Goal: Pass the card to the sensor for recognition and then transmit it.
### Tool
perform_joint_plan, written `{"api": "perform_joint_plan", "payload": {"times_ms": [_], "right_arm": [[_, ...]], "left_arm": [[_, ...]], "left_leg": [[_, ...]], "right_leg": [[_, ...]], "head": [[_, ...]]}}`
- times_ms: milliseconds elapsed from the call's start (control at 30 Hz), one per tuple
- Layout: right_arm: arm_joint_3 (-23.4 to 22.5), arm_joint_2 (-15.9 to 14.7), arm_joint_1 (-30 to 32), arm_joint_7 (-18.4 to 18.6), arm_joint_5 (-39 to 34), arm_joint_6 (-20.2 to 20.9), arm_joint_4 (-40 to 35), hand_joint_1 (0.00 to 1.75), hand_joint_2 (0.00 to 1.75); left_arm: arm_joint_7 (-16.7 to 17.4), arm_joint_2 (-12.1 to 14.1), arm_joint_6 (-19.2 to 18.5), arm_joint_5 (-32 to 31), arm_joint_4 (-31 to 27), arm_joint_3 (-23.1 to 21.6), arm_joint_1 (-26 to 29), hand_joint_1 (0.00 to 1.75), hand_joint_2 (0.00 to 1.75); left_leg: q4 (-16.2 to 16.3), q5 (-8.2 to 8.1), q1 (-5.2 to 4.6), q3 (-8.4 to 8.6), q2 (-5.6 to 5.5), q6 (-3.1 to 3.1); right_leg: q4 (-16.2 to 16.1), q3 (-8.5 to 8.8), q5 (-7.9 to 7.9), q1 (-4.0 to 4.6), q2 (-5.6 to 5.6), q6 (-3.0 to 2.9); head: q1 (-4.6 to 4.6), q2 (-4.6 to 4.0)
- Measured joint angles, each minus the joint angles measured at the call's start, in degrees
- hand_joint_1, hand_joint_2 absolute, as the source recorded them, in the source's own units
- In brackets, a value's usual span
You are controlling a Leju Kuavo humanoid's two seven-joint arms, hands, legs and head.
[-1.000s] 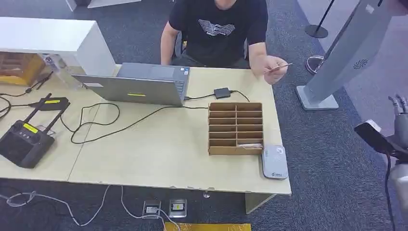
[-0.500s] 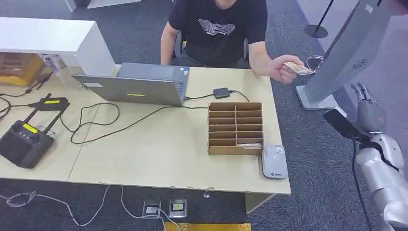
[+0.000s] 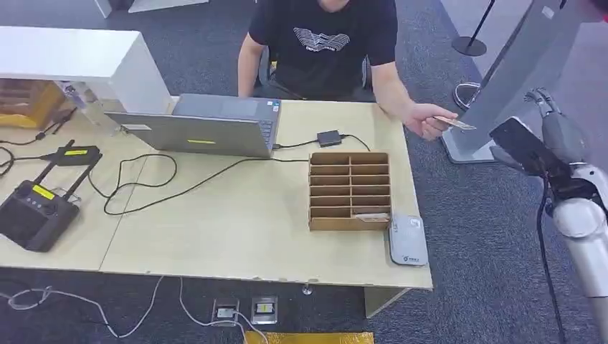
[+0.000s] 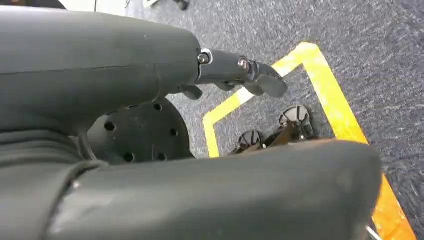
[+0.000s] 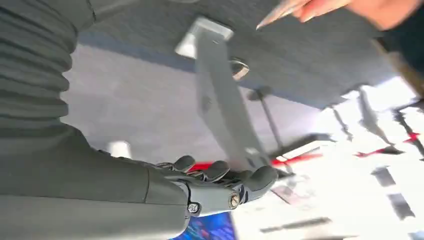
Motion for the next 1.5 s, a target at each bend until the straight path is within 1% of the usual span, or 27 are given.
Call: {"api": "perform_joint_plan", "payload": {"times_ms": [100,200,433,667,833,1000,1133,1167,1200,1233,1267,1500], "right_arm": [[-0.2,-1.2,1.7,-1.2,1.3,-0.2,-4.4,0.00,1.75],[-0.7,-1.8,3.4,-1.9,2.7,-0.2,-7.2,0.00,1.75],[-1.1,-2.7,4.8,-2.2,3.2,-0.3,-10.5,0.00,1.75],[-1.8,-2.8,5.8,-3.3,7.1,-0.5,-11.6,0.00,1.75],[-1.9,-2.8,6.8,-3.9,8.1,-0.9,-11.6,0.00,1.75],[-1.4,-1.9,7.6,-4.2,8.1,-2.7,-11.5,0.00,1.75],[-0.5,-1.1,8.2,-3.6,8.2,-3.9,-11.4,0.00,1.75],[-0.4,-0.8,8.4,-3.5,8.2,-4.0,-11.3,0.24,1.75],[-0.4,-0.7,8.5,-3.5,8.2,-4.0,-11.3,1.57,1.75],[-0.3,-0.5,8.6,-3.4,8.2,-4.0,-11.3,1.62,1.75],[-0.2,-0.4,8.7,-3.3,8.2,-4.0,-11.3,1.75,1.75],[-0.1,-0.3,9.1,-3.0,8.0,-3.0,-11.3,1.75,1.75]], "left_arm": [[-0.4,0.0,-0.5,-0.5,0.0,0.3,0.1,0.00,0.00],[-0.5,0.0,-1.0,-1.1,0.1,0.5,0.0,0.00,0.00],[-0.7,0.0,-1.2,-1.4,0.1,1.1,0.0,0.00,0.00],[-0.7,0.0,-2.6,-3.2,0.1,1.4,0.0,0.00,0.00],[-0.3,0.2,-3.7,-4.0,0.2,1.7,0.0,0.00,0.00],[0.7,0.5,-5.0,-4.8,0.2,1.7,-0.1,0.00,0.00],[1.0,0.7,-4.9,-5.0,0.2,1.7,-0.1,0.00,0.00],[1.0,0.7,-4.8,-5.0,0.2,1.7,-0.1,0.00,0.00],[1.0,0.7,-4.7,-5.0,0.2,1.8,-0.1,0.00,0.00],[1.0,0.8,-4.6,-5.0,0.2,1.8,-0.1,0.00,0.00],[1.0,0.8,-4.5,-5.0,0.2,1.9,-0.1,0.00,0.00],[1.1,0.8,-5.0,-5.8,0.3,2.2,0.0,0.00,0.00]], "left_leg": [[0.0,0.00,0.01,0.02,0.02,0.00],[0.0,0.01,0.00,0.03,0.02,0.00],[0.0,0.00,0.00,0.03,0.03,0.00],[0.0,0.00,0.00,0.02,0.03,0.00],[0.0,0.00,0.00,0.02,0.03,0.00],[0.0,0.00,0.01,0.01,0.03,0.00],[0.0,0.00,0.01,0.01,0.03,-0.01],[0.0,0.00,0.01,0.01,0.02,-0.01],[0.0,0.00,0.01,0.01,0.03,-0.01],[0.0,0.00,0.01,0.01,0.03,-0.01],[0.0,0.00,0.01,0.01,0.03,-0.01],[0.0,0.00,0.01,0.01,0.03,0.00]], "right_leg": [[0.0,0.02,0.00,0.00,0.02,0.00],[0.0,0.03,0.01,0.00,0.02,0.00],[0.0,0.03,0.01,0.00,0.04,0.00],[0.0,0.03,0.01,0.00,0.03,0.00],[0.0,0.03,0.01,0.00,0.03,0.00],[0.0,0.03,0.01,0.00,0.03,-0.01],[0.0,0.03,0.01,0.01,0.02,-0.01],[0.0,0.02,0.01,0.01,0.02,-0.01],[0.0,0.02,0.01,0.01,0.02,-0.01],[0.0,0.02,0.01,0.01,0.02,-0.01],[0.0,0.02,0.01,0.01,0.03,-0.01],[0.0,0.02,0.01,0.00,0.03,-0.01]], "head": [[0.00,0.00],[0.02,0.00],[0.00,0.00],[0.00,0.00],[0.00,0.00],[0.00,0.00],[0.00,0.00],[0.02,0.00],[0.00,0.00],[0.00,0.00],[0.00,0.00],[0.00,0.00]]}}
